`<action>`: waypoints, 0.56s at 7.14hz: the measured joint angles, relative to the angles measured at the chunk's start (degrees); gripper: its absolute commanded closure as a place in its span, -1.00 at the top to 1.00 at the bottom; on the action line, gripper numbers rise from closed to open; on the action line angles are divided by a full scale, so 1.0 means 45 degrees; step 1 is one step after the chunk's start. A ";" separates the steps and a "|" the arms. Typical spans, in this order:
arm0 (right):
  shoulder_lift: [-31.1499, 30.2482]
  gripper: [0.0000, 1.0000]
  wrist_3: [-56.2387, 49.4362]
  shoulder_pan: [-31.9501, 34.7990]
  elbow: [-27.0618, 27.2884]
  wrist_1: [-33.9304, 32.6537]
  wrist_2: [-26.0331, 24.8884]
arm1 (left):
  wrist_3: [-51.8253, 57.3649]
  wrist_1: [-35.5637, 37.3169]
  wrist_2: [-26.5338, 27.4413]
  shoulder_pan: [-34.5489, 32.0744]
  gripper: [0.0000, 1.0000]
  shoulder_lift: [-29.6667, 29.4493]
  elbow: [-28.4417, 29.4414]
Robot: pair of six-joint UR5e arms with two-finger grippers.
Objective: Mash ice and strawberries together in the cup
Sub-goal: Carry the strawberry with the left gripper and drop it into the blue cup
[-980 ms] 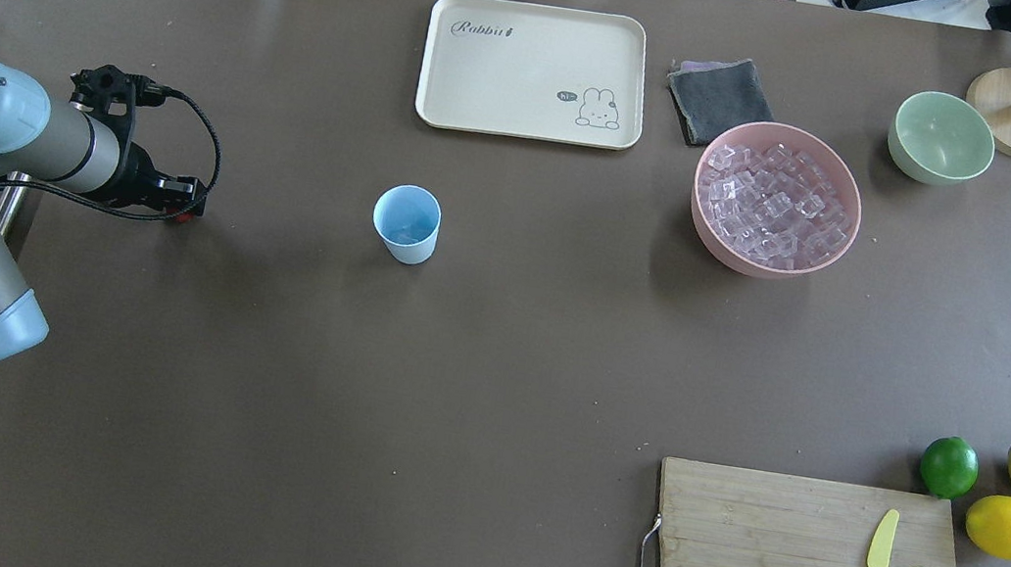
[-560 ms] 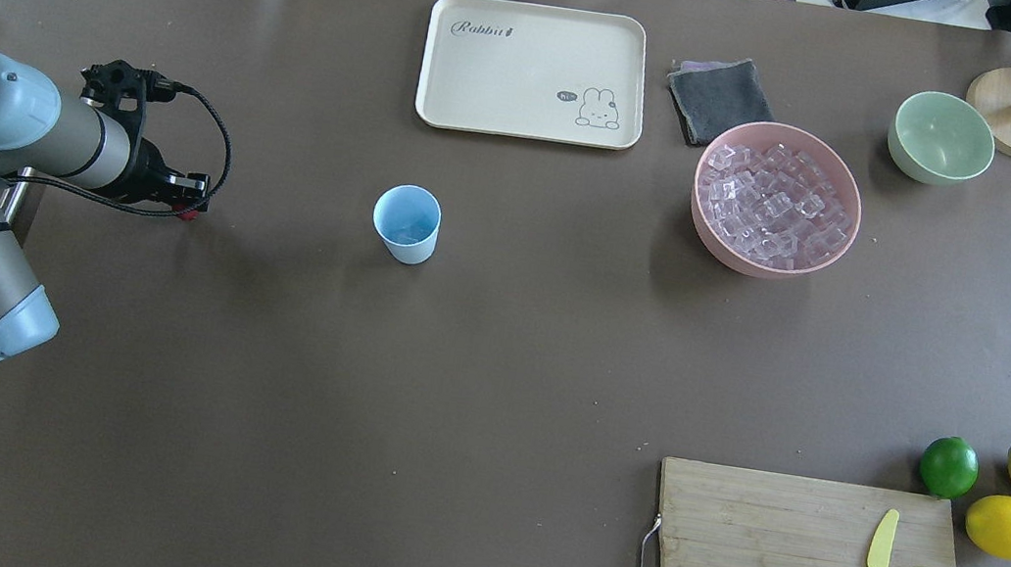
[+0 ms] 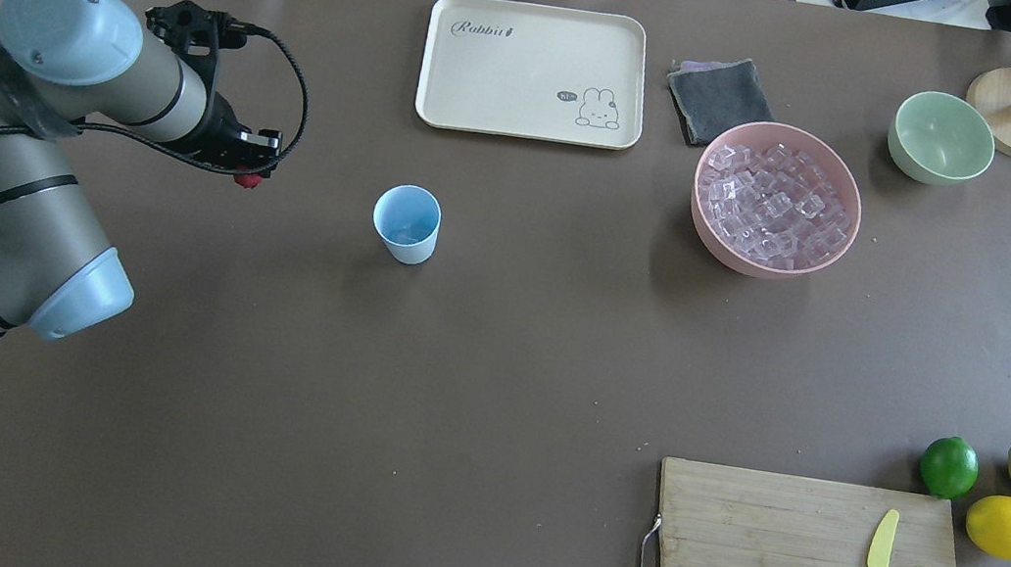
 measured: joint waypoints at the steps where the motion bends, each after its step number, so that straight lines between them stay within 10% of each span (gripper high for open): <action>1: -0.0002 0.95 0.0000 0.0000 0.0002 0.0009 0.0004 | -0.0947 0.0806 0.0012 0.0117 -0.39 -0.1124 0.0083; 4: -0.0009 0.95 0.0000 0.0001 -0.0001 0.0010 0.0014 | -0.3480 0.0594 0.0843 0.0971 -0.16 -0.3188 0.1497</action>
